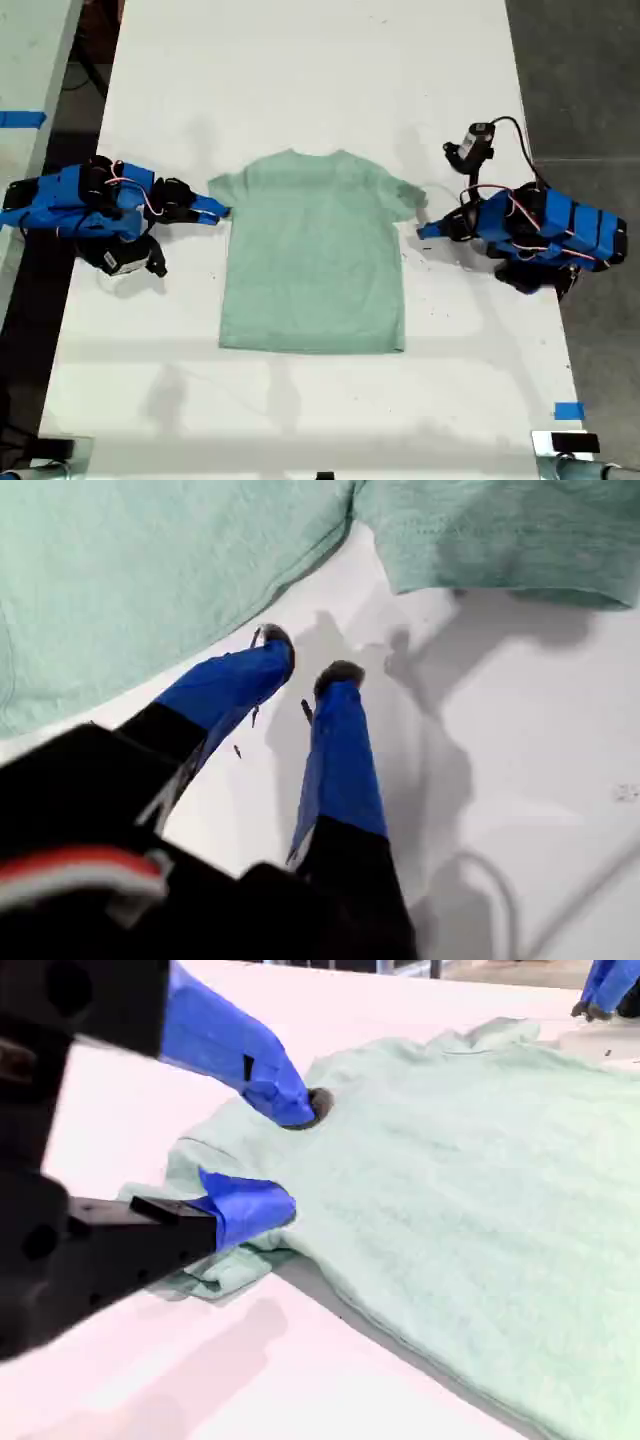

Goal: Fold t shirt

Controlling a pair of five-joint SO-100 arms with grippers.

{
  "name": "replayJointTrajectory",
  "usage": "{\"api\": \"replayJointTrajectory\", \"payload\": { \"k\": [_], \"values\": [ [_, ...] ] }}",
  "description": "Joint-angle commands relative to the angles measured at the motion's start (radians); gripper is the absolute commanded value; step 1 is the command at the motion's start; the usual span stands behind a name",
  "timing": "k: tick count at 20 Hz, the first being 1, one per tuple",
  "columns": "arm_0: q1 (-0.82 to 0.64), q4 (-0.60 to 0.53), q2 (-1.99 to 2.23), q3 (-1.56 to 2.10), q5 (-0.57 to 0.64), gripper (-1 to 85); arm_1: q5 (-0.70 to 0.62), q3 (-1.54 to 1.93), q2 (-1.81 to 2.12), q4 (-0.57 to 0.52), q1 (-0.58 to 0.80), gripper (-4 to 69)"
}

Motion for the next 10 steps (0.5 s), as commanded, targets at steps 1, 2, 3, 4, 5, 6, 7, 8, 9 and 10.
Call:
{"api": "replayJointTrajectory", "payload": {
  "k": [1, 2, 3, 4, 5, 6, 7, 8, 9, 10],
  "values": [
    [0.000, 0.003, 0.008, 0.017, -0.023, 13.1, -0.012, 0.075, 0.014, -0.002, -0.002, 8.2],
    [0.021, -0.002, 0.008, 0.017, -0.023, 13.4, 0.015, 0.075, 0.014, -0.002, 0.000, 8.2],
    [0.055, -0.002, 0.008, 0.017, -0.023, 13.4, 0.124, 0.075, 0.014, -0.002, -0.005, 8.2],
    [0.078, 0.000, 0.008, 0.017, -0.023, 13.4, 0.295, 0.075, 0.014, -0.002, -0.023, 8.2],
    [0.094, -0.043, 0.009, 0.015, -0.025, 13.4, 0.417, 0.075, 0.014, -0.002, -0.032, 8.2],
    [0.103, -0.058, 0.009, 0.015, -0.025, 13.4, 0.545, 0.075, 0.014, -0.002, -0.031, 8.2],
    [0.103, -0.061, 0.009, 0.015, -0.032, 9.7, 0.600, 0.075, 0.014, -0.002, -0.011, 8.3],
    [0.100, -0.049, 0.009, 0.015, -0.034, 7.2, 0.634, 0.075, 0.014, -0.002, 0.011, 8.3],
    [0.095, -0.034, 0.009, 0.015, -0.081, 7.5, 0.673, 0.075, 0.014, -0.002, 0.031, 8.4],
    [0.094, -0.048, 0.009, 0.015, -0.094, 3.8, 0.764, 0.075, 0.014, -0.002, 0.044, 8.5]
  ]
}}
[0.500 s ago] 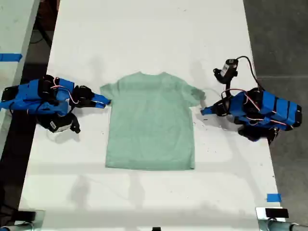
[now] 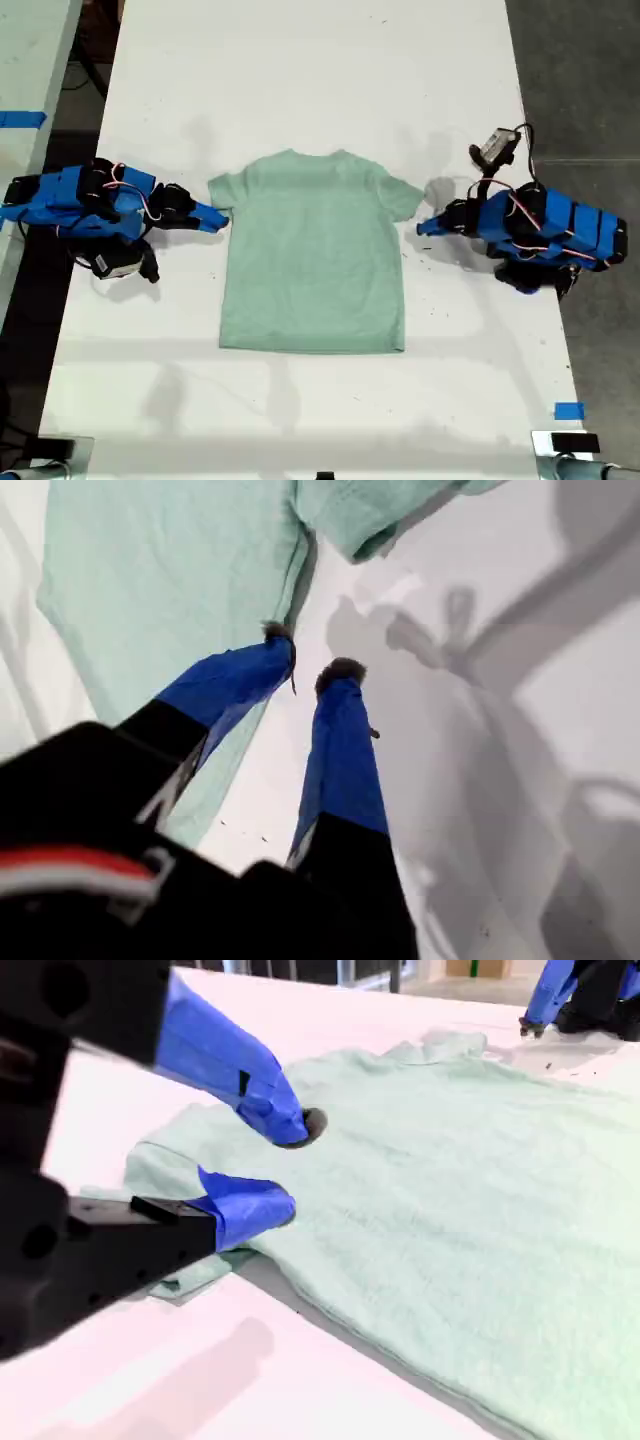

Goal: Fold t shirt

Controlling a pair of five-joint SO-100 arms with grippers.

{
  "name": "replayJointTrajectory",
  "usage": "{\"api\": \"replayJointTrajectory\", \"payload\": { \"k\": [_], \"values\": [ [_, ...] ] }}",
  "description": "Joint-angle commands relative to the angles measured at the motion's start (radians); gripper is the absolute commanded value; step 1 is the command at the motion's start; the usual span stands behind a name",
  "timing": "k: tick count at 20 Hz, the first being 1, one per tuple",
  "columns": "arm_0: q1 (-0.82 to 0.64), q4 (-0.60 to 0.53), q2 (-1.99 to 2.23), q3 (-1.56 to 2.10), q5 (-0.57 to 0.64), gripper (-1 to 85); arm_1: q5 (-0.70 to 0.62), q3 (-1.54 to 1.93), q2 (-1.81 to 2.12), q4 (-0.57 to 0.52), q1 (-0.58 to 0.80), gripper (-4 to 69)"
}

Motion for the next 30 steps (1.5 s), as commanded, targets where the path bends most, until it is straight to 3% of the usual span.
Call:
{"api": "replayJointTrajectory", "payload": {
  "k": [1, 3, 5, 8, 10, 12, 14, 17, 24, 28, 29, 30],
  "values": [
    [0.005, -0.006, 0.005, 0.015, -0.038, 1.1, 0.236, 0.075, 0.014, -0.002, 0.038, 8.3],
    [0.012, -0.020, 0.005, 0.011, -0.038, 0.0, 0.324, 0.075, 0.014, -0.003, 0.041, 2.2],
    [0.051, -0.018, 0.005, 0.014, -0.031, 0.0, 0.172, 0.061, 0.014, 0.008, 0.041, 1.9],
    [0.009, 0.003, 0.005, 0.012, -0.028, 0.0, 0.086, -0.060, 0.011, 0.054, -0.003, 1.9],
    [0.017, -0.014, 0.005, 0.014, -0.038, 0.0, -0.008, -0.202, -0.110, 0.094, 0.057, 1.9],
    [0.017, -0.029, 0.005, 0.014, -0.040, 0.0, -0.161, -0.417, -0.416, 0.104, 0.150, 9.6],
    [0.012, -0.025, 0.005, 0.014, -0.041, 0.0, -0.342, -0.580, -0.696, 0.081, 0.235, 22.8],
    [0.025, -0.006, 0.005, 0.015, -0.058, 0.0, -0.477, -0.630, -0.894, -0.003, 0.305, 30.5],
    [0.040, -0.011, 0.005, 0.015, -0.077, 0.0, -0.638, -0.630, -1.247, -0.313, 0.436, 30.9],
    [0.035, 0.003, 0.005, 0.017, -0.086, 0.0, -0.689, -0.690, -1.491, -0.459, 0.454, 27.4],
    [0.032, 0.006, 0.005, 0.017, -0.086, 0.0, -0.703, -0.718, -1.552, -0.489, 0.457, 22.6],
    [0.029, 0.006, 0.005, 0.017, -0.086, 0.0, -0.712, -0.750, -1.614, -0.497, 0.459, 7.4]
  ]
}}
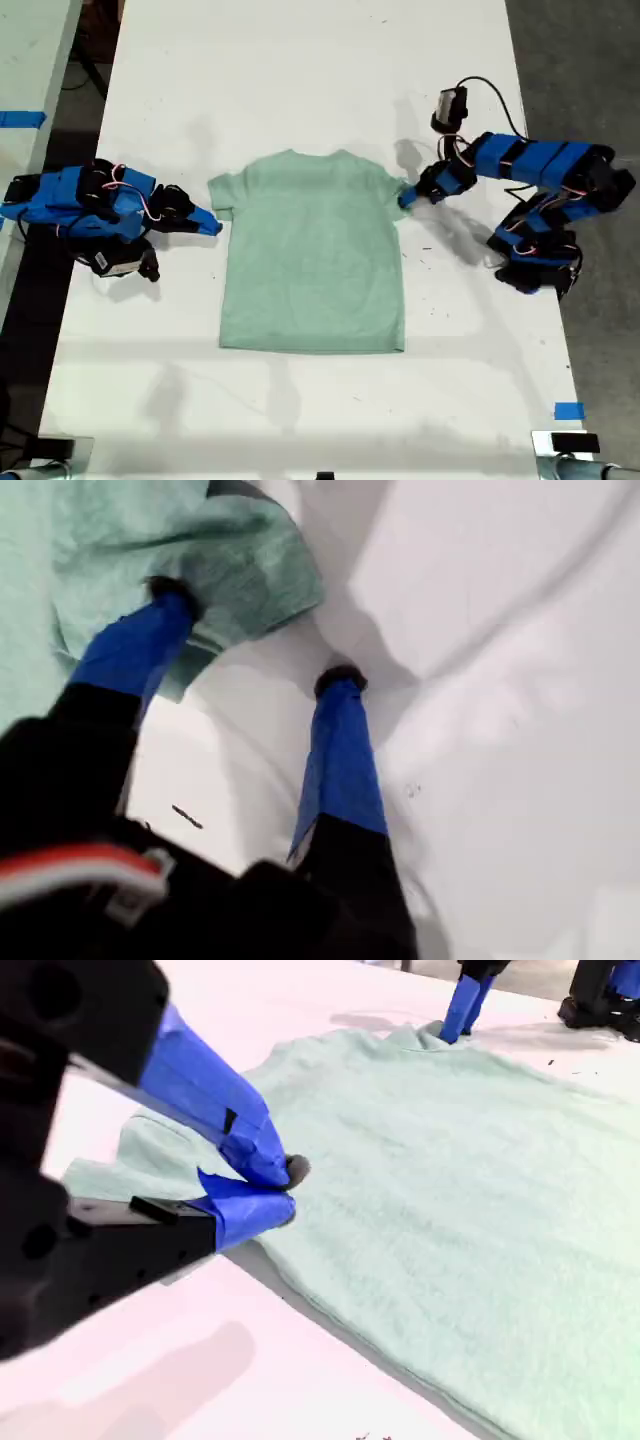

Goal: Fold t shirt

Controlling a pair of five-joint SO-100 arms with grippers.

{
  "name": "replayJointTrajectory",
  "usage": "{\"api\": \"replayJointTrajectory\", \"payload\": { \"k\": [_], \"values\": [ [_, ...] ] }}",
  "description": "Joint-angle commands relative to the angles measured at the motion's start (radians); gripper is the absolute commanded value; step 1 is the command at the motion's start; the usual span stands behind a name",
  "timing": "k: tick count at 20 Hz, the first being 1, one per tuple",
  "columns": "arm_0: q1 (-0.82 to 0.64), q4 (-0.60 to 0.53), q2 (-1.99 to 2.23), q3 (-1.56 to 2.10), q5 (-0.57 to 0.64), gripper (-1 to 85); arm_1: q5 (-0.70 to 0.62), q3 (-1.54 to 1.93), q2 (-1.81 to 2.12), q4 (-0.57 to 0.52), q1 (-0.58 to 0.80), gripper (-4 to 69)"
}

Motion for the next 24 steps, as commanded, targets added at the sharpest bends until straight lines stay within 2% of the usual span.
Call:
{"api": "replayJointTrajectory", "payload": {
  "k": [1, 3, 6, 8, 11, 16, 17, 18, 19, 21, 24],
  "values": [
    [0.003, 0.005, 0.005, 0.017, -0.012, 0.0, -0.044, -0.110, -0.150, -0.044, 0.017, 0.8],
    [0.002, 0.009, 0.005, 0.017, -0.012, 0.0, -0.049, -0.133, -0.144, 0.031, 0.012, 0.8],
    [0.008, 0.009, 0.005, 0.017, -0.014, 0.0, -0.058, -0.270, 0.084, 0.325, -0.005, 0.9],
    [0.005, 0.009, 0.005, 0.017, -0.008, 0.0, -0.055, -0.437, 0.097, 0.460, -0.058, 0.9],
    [0.002, 0.011, 0.005, 0.017, -0.008, 0.0, -0.011, -0.617, -0.008, 0.443, -0.152, 0.9],
    [0.003, 0.008, 0.005, 0.017, -0.014, 0.0, 0.114, -0.945, -0.463, 0.236, -0.360, 0.8],
    [0.002, 0.008, 0.005, 0.017, -0.015, 0.0, 0.124, -0.994, -0.545, 0.206, -0.377, 9.7],
    [0.002, 0.008, 0.005, 0.017, -0.015, 0.0, 0.114, -1.055, -0.600, 0.215, -0.396, 32.7],
    [0.002, 0.006, 0.005, 0.017, -0.017, 0.0, 0.109, -1.097, -0.601, 0.249, -0.411, 36.3],
    [0.008, 0.005, 0.005, 0.017, -0.025, 0.0, 0.109, -1.154, -0.465, 0.390, -0.417, 29.2],
    [0.006, 0.000, 0.005, 0.017, -0.028, 0.0, 0.080, -1.094, -0.130, 0.557, -0.385, 26.0]
  ]
}}
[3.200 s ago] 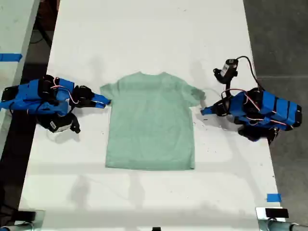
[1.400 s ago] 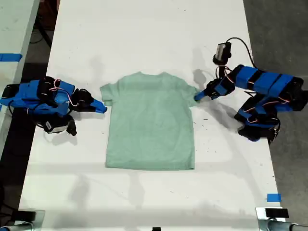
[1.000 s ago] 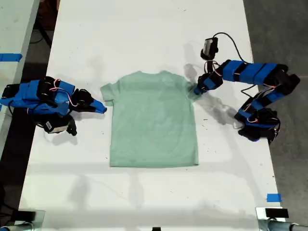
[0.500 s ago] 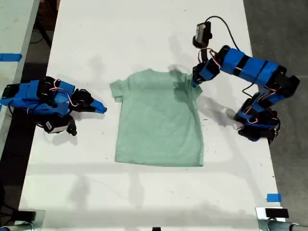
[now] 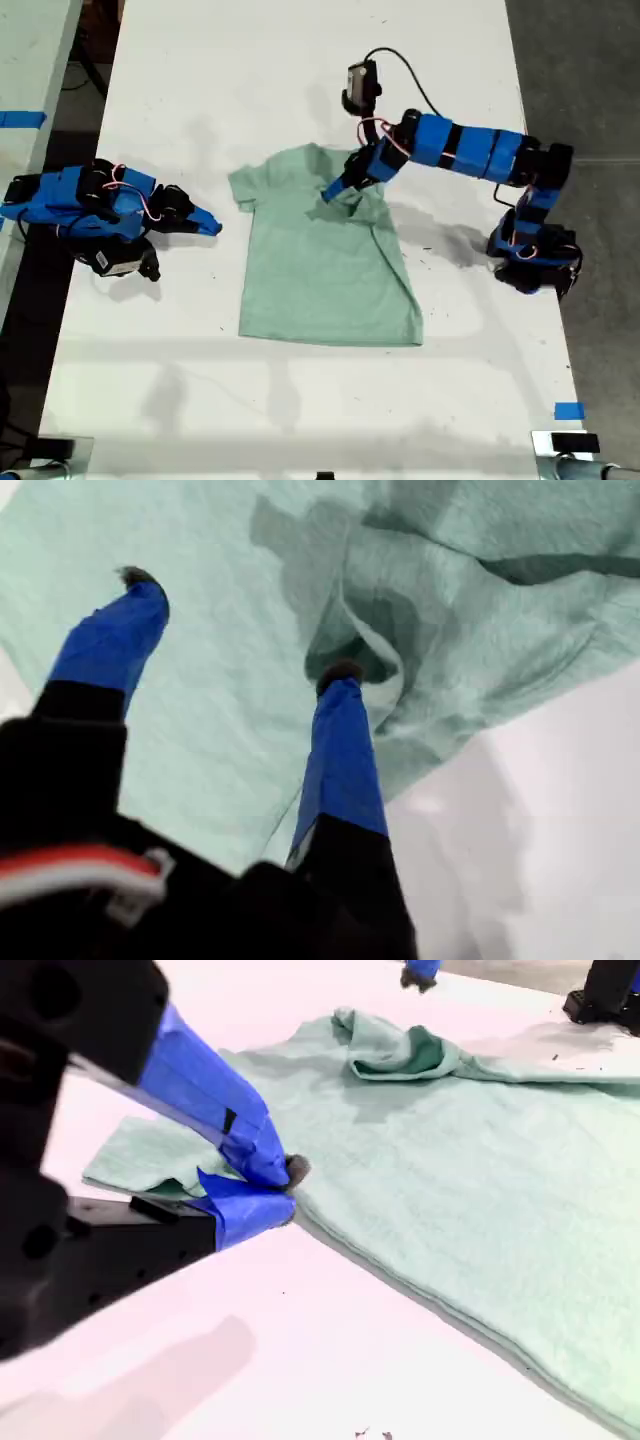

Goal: Fold t shirt

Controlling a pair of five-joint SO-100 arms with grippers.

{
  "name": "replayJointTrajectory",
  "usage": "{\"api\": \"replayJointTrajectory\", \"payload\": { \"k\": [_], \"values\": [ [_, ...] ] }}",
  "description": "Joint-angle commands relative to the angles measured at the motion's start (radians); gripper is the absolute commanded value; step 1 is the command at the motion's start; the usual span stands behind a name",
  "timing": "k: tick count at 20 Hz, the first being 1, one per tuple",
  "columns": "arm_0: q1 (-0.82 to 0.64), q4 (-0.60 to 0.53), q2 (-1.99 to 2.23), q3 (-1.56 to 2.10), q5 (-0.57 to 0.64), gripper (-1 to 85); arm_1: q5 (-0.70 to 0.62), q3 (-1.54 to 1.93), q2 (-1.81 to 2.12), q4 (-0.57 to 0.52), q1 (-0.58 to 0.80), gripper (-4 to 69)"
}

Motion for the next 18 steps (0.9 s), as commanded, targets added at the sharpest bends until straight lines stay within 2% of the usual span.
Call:
{"api": "replayJointTrajectory", "payload": {
  "k": [1, 4, 8, 10, 12, 18],
  "values": [
    [0.003, -0.009, 0.005, 0.017, -0.011, 0.0, -0.021, 0.060, 0.391, 0.097, 0.032, 25.3],
    [0.003, -0.009, 0.005, 0.017, -0.011, 0.0, 0.005, 0.505, 0.836, 0.058, 0.087, 20.8],
    [0.006, 0.000, 0.005, 0.017, -0.003, 0.3, 0.195, 1.282, 1.545, -0.023, 0.069, 17.4],
    [0.011, -0.002, 0.005, 0.018, -0.008, 0.7, 0.293, 1.562, 1.916, 0.041, 0.012, 16.0],
    [0.005, -0.002, 0.005, 0.018, -0.011, 1.0, 0.354, 1.629, 1.914, 0.041, -0.043, 14.8],
    [-0.005, -0.002, 0.005, 0.018, -0.011, 0.6, 0.354, 1.620, 1.931, 0.054, -0.037, 16.1]
  ]
}}
